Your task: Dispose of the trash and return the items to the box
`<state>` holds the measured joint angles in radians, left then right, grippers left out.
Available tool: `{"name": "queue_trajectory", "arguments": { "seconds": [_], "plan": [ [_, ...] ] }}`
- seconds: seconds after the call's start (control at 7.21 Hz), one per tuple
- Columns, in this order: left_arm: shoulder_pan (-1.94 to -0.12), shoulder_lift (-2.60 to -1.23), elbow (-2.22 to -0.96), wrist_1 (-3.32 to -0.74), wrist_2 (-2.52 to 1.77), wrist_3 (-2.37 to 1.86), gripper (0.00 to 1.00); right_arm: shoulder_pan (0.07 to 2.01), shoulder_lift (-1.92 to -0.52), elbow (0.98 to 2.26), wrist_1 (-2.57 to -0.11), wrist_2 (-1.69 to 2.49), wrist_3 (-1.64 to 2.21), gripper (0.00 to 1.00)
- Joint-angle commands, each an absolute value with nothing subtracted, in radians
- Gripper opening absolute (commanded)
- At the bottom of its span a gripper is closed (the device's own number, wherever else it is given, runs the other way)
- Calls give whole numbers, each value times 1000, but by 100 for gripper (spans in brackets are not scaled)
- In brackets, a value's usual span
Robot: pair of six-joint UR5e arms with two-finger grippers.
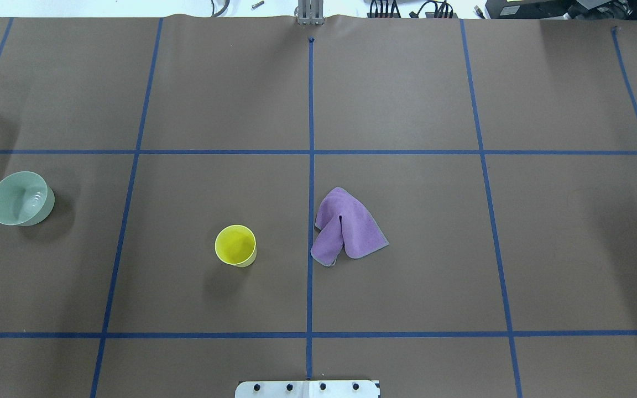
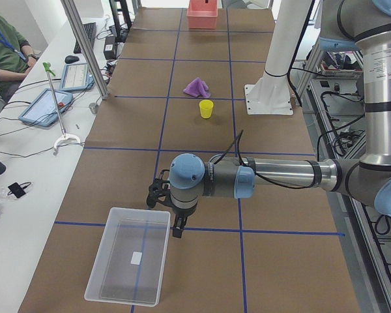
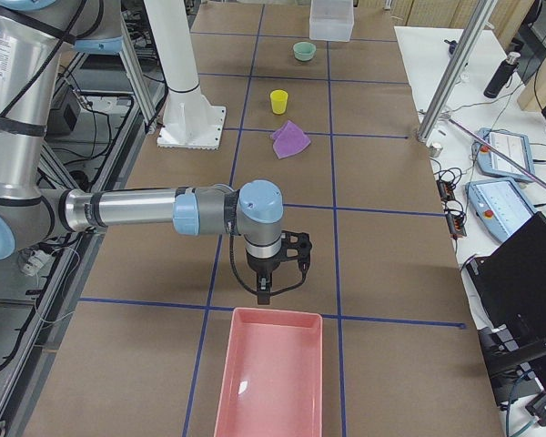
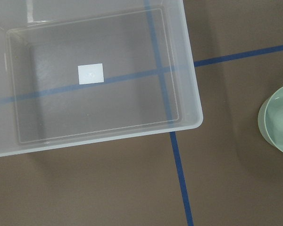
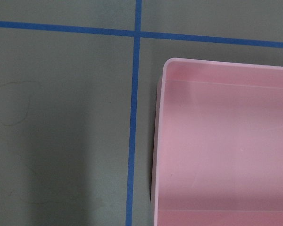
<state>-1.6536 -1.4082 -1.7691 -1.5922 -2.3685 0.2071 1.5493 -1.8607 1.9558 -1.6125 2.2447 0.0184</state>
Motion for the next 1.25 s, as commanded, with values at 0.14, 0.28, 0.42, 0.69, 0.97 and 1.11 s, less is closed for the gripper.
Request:
{"name": "queue_trajectory", "arguments": {
  "seconds": [0.14,0.28,0.42,0.69,0.97,1.11],
  "plan": [
    [-1654,-1408,-1769,-1592,-2368,207,99,1549,-1865,1976,-1612,2246,14,100],
    [-1654,-1408,-1770,-1592,-2368,207,99,1549,-1862,1977,-1612,2234,17,100],
    [-1654,-1408,-1772,-1594,-2368,207,99,1549,-1852,1979,-1611,2241,20,100],
    [-1654,-1417,-1778,-1670,-2452,187,100,1548,-1780,2015,-1611,2263,21,100],
    [-1638,-1459,-1773,-1737,-2465,190,100,1549,-1787,2011,-1601,2276,11,100],
    [-1634,-1459,-1767,-1881,-2480,183,100,1548,-1786,2014,-1589,2278,14,100]
  ]
}}
